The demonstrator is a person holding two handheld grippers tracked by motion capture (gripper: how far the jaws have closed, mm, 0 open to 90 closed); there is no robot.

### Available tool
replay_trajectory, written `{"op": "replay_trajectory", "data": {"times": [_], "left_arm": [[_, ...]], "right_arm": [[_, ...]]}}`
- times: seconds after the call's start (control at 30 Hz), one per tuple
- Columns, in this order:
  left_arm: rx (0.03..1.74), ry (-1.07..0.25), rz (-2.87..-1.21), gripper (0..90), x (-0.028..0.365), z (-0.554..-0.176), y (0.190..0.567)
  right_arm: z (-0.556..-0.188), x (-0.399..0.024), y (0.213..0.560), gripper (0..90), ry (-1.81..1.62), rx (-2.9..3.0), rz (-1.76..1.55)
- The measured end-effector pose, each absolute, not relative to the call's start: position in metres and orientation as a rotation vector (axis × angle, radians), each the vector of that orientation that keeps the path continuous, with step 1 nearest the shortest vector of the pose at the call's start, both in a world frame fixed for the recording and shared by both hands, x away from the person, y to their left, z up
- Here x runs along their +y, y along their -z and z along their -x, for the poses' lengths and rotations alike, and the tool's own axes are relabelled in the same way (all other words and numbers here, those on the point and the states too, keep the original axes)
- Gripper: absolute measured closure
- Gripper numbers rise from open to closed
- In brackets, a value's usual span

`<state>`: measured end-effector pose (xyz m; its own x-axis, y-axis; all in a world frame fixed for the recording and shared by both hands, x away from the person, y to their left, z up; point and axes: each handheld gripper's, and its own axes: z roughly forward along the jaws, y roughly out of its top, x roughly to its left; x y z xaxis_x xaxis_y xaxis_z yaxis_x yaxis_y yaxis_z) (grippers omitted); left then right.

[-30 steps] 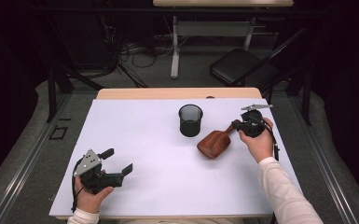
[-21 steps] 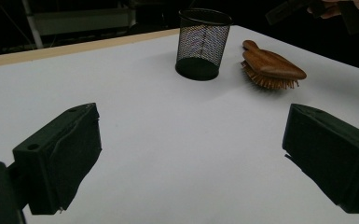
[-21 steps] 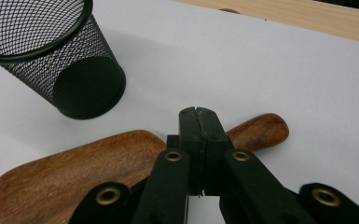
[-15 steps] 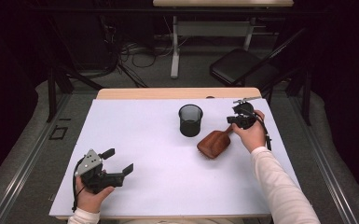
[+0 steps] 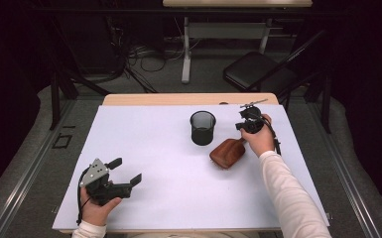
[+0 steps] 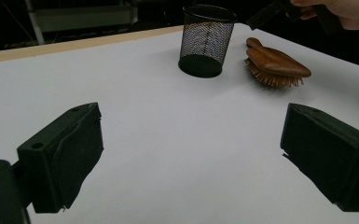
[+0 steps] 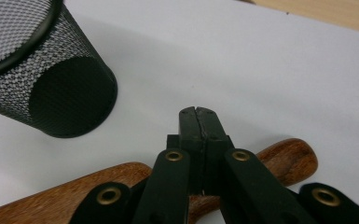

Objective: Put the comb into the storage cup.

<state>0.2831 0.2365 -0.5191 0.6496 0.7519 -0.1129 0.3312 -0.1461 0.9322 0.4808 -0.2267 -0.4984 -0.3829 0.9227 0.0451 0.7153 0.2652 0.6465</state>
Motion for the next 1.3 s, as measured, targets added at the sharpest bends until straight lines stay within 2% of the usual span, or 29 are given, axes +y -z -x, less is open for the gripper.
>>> {"op": "replay_trajectory", "data": {"times": [0.73, 1.3], "left_arm": [[0.892, -0.458, -1.745, 5.7, 0.237, -0.284, 0.521], [0.899, -0.454, -1.74, 5.8, 0.239, -0.285, 0.521]], "right_arm": [[-0.494, -0.232, 0.527, 90.0, -0.737, 2.256, -1.545], [-0.489, -0.238, 0.539, 90.0, -0.683, 2.299, -1.571]]}}
